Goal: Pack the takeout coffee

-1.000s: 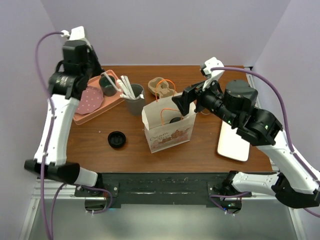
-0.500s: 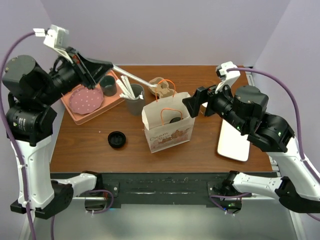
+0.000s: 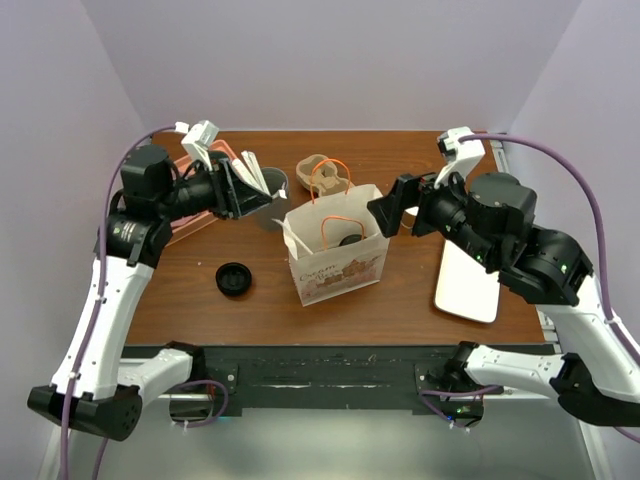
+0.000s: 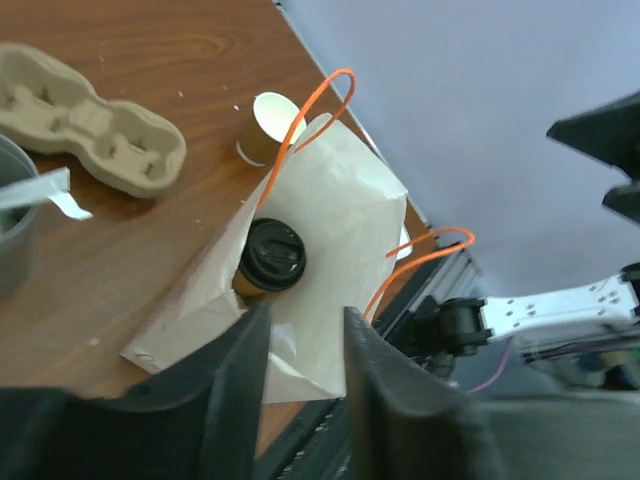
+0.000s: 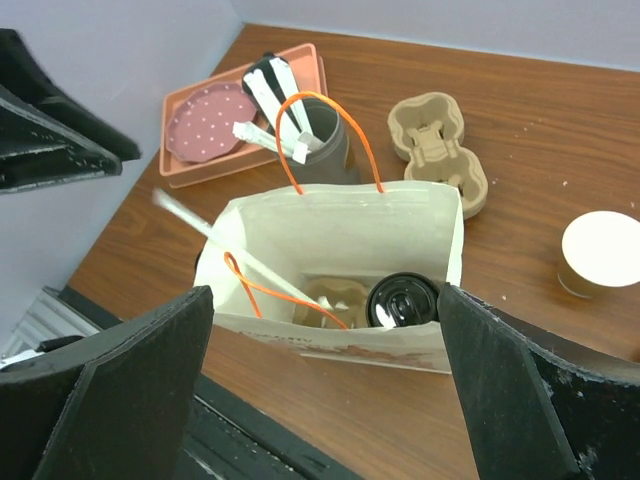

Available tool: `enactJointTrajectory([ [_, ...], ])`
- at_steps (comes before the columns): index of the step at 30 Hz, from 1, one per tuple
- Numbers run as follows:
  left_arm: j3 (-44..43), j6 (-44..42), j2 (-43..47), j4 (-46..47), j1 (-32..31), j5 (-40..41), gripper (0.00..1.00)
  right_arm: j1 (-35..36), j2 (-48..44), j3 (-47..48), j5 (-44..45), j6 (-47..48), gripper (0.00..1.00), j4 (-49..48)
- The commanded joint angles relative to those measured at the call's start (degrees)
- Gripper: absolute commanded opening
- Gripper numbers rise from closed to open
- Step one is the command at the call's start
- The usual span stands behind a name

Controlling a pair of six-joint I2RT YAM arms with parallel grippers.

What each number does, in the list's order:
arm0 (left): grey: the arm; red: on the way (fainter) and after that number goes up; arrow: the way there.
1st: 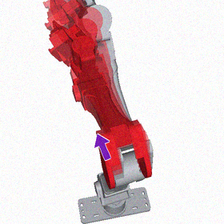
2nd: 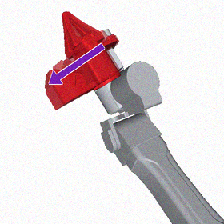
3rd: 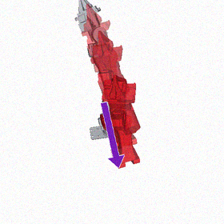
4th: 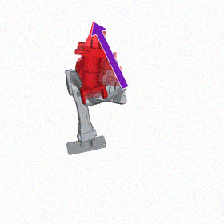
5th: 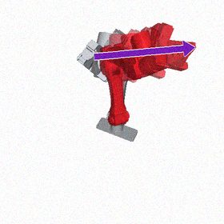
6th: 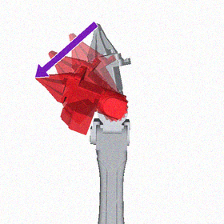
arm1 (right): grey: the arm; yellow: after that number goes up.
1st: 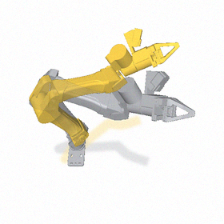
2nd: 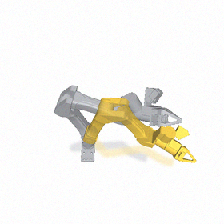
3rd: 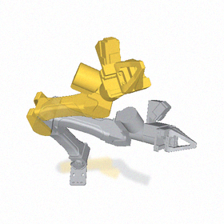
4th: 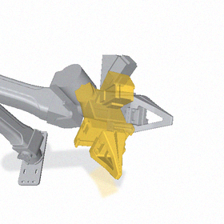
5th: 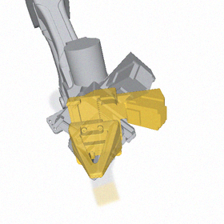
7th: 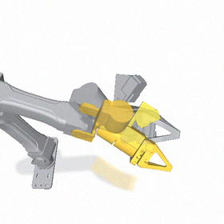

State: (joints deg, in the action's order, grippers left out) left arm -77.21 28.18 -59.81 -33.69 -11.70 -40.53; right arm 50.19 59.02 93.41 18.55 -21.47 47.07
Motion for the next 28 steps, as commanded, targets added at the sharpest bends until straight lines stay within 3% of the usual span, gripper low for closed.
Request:
enactJointTrajectory([
  [1,-0.83,1.44,-0.48,6.62,-0.34,-0.51,0.62,-0.01,2.32,4.41,0.61,-1.2,0.99,2.41],
  [2,-1.88,1.26,-1.0,6.97,-0.34,-0.86,0.73,-0.01,2.32,4.76,0.35,-2.16,0.99,2.76],
  [7,-3.56,-1.81,-0.84,6.27,-0.34,-1.39,1.0,-0.01,0.22,4.68,1.93,-6.55,0.99,1.27],
  [16,4.41,0.19,9.44,11.27,-0.34,1.16,1.0,-0.01,0.21,8.46,6.86,-9.82,0.99,5.75],
  [28,9.89,3.19,14.29,19.18,-0.34,-0.42,1.0,-0.01,-2.6,0.91,3.6,-12.27,0.99,-2.86],
])
